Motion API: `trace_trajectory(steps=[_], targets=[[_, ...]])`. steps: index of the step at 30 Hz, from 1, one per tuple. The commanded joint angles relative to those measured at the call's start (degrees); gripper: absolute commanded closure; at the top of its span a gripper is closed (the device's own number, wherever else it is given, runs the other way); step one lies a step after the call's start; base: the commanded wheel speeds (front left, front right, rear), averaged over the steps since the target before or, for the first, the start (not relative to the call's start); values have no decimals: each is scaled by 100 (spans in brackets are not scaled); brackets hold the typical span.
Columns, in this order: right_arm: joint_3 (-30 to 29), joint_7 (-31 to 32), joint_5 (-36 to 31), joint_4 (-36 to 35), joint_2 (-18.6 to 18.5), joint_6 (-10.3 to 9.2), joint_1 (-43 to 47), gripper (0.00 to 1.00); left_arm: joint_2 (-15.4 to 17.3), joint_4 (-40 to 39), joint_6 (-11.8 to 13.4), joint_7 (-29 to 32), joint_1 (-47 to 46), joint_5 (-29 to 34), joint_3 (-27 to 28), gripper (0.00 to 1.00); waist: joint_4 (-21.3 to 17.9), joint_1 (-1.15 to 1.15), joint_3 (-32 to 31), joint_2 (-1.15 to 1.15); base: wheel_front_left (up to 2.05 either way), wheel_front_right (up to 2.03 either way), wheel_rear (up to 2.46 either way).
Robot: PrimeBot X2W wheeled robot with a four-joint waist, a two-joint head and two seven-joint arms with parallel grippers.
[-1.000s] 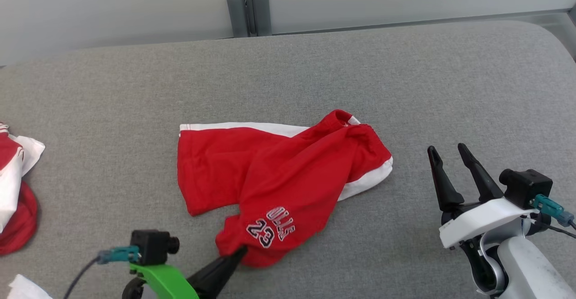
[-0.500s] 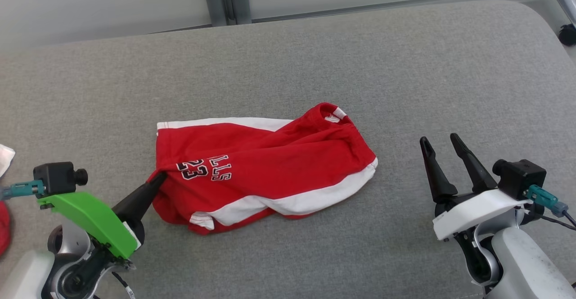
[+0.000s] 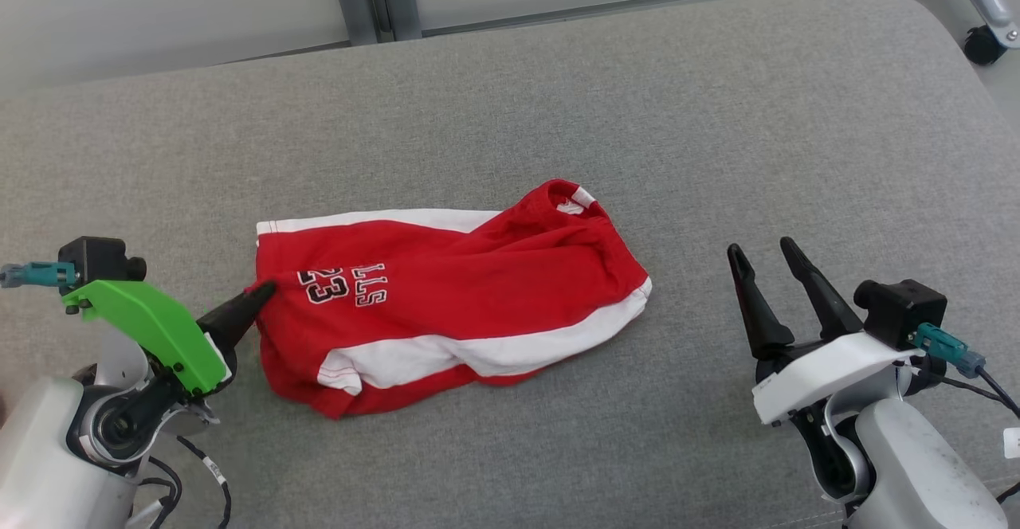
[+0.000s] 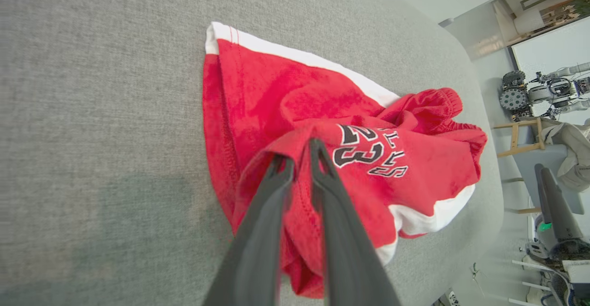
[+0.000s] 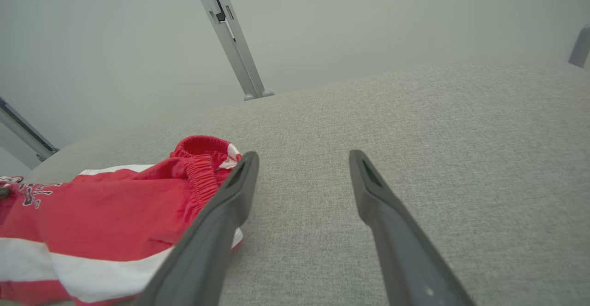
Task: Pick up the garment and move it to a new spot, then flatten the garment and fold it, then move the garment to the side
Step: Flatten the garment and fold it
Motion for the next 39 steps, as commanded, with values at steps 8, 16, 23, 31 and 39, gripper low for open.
trace_trajectory(steps=[8,16,23,31,39], targets=[[42,-70,88,125,13,0,206,0,410,-524,-32,-1149,259,523,-73,0,60,0,-525,0,0,0,0],[-108,-96,15,-132,102,0,466,0,367,-1361,528,-2975,1150,1585,108,0,141,0,-816,0,0,0,0],[-681,-100,-486,-629,313,0,894,0,146,-1931,1315,-3992,1778,2629,75,0,249,0,-990,0,0,0,0],[-843,-97,-1039,-1087,434,0,1182,0,-307,-2127,1771,-4143,2285,3584,344,0,239,0,-1085,0,0,0,0],[-881,-98,-1226,-1131,483,0,1269,0,-837,-2033,1498,-4146,2679,4138,757,0,216,0,-1117,0,0,0,0]])
